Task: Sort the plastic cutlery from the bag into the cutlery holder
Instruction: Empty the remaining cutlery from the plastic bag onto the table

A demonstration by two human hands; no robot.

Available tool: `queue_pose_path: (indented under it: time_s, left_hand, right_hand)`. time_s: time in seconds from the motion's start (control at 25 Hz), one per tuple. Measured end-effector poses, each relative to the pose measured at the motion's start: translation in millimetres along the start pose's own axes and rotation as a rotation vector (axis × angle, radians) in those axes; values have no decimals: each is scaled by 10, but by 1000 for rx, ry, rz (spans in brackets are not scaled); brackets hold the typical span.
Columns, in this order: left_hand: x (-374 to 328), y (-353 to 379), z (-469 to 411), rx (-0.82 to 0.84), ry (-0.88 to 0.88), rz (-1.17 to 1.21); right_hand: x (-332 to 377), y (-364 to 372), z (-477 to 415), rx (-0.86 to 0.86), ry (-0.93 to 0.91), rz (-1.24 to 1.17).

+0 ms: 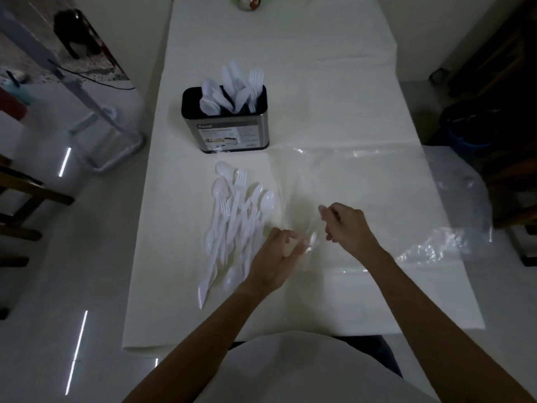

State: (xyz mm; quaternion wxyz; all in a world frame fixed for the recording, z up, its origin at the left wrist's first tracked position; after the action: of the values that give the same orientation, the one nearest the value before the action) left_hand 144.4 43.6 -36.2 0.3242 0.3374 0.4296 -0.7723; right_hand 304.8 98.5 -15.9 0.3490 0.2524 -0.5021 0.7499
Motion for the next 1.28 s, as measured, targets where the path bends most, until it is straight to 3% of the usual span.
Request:
queue_pose_path:
  time_s: [0.12, 0.24, 0.32, 0.4, 0.44, 0.48, 0.56, 0.8, 0.88, 0.96, 1.08, 1.16, 1.28]
  left_hand:
    - [96, 195, -133, 31, -64, -204]
    - [156, 164, -187, -66, -61, -136]
    - [278, 140, -175, -120, -98, -44]
    - [373, 176, -137, -110, -151, 129]
    - [403, 210, -119, -92, -172, 211]
    - [403, 229, -104, -78, -180, 261]
    - [362, 200, -89, -93, -154, 281]
    - [124, -494, -294, -387, -37, 209]
    - [48, -770, -423, -515, -26, 363]
    - [50, -866, -543, -608, -69, 663]
    - [115, -525, -667, -560, -230, 902]
    - [183, -121, -639, -451, -346, 829]
    - [222, 381, -415, -325, -391, 722]
  right_hand:
    - [-261, -375, -66, -51, 17, 7]
    - [-561, -1334, -129, -350, -12, 293]
    - [-892, -1965, -96, -512, 155, 462]
    - [-1378, -2346, 24, -525, 443, 373]
    - [-1654, -2356, 87, -451, 581, 248]
    - [-1862, -2256, 142, -351, 667, 111]
    - [-2013, -2058, 242, -279, 659, 8]
    - [-2081, -1885, 778, -557, 533, 102]
    - [-2135, -1667, 1062, -662, 559, -32]
    - [-2070, -1335, 1344, -808, 564, -323]
    - [-1874, -655, 1628, -931, 618, -777]
    - [-1602, -208, 1647, -845, 612, -974]
    - [-1203, 180, 1536, -652, 522, -1082]
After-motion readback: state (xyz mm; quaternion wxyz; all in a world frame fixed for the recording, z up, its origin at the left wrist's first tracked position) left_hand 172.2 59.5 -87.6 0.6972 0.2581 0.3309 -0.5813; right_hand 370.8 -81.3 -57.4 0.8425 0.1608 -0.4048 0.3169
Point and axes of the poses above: each hand's wrist, its own z-axis away from the middle knuckle, its own y-axis out of the palm, x = y × z, the point moved 10 cm from there along -z, towards the middle knuckle, and after that the axes turned 5 degrees about x, right-handed, at the moved point
